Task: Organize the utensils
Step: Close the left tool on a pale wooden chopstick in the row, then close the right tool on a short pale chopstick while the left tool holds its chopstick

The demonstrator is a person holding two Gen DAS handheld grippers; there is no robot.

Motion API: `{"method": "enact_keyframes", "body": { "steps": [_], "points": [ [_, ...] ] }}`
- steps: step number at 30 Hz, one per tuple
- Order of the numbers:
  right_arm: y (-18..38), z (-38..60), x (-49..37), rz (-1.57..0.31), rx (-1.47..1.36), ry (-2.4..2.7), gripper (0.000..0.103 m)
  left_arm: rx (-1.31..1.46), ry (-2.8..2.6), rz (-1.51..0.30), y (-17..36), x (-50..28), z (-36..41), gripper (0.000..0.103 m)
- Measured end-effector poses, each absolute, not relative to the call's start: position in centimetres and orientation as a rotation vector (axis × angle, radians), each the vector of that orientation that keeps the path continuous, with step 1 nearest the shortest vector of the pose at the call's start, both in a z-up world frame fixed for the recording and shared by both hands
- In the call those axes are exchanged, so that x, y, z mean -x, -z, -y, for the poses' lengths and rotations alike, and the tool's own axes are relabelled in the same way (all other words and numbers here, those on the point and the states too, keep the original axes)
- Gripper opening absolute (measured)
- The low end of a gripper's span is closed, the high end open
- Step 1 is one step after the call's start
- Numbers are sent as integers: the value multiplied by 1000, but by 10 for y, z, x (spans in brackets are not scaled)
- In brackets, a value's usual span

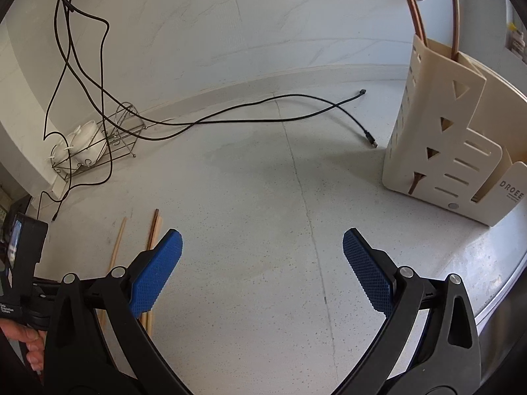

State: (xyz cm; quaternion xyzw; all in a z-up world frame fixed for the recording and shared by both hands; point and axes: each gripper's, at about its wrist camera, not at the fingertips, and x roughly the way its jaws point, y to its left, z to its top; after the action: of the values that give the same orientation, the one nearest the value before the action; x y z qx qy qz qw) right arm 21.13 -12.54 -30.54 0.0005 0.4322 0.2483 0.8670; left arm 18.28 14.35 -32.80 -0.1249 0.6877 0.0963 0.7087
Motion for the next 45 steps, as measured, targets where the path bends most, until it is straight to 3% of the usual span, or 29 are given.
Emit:
{"method": "enact_keyframes", "body": {
  "steps": [5,15,18,30,45],
  "points": [
    [307,97,-211,-1022,64,-567,93,289,-201,-1528,328,-182,-147,6],
    [344,33,-210,-1425,210,-627,66,318,-199,-1502,327,-175,-152,6],
    [354,20,-211,-1512,221,-608,63,313,-208,-1500,329,-174,-148,6],
    [377,-17,-208,-1633,292,-507,41,337,-222,-1491,328,-168,-153,6],
    [382,-38,-200,-1651,250,-499,34,342,-226,-1483,330,-164,-153,6]
  ]
}}
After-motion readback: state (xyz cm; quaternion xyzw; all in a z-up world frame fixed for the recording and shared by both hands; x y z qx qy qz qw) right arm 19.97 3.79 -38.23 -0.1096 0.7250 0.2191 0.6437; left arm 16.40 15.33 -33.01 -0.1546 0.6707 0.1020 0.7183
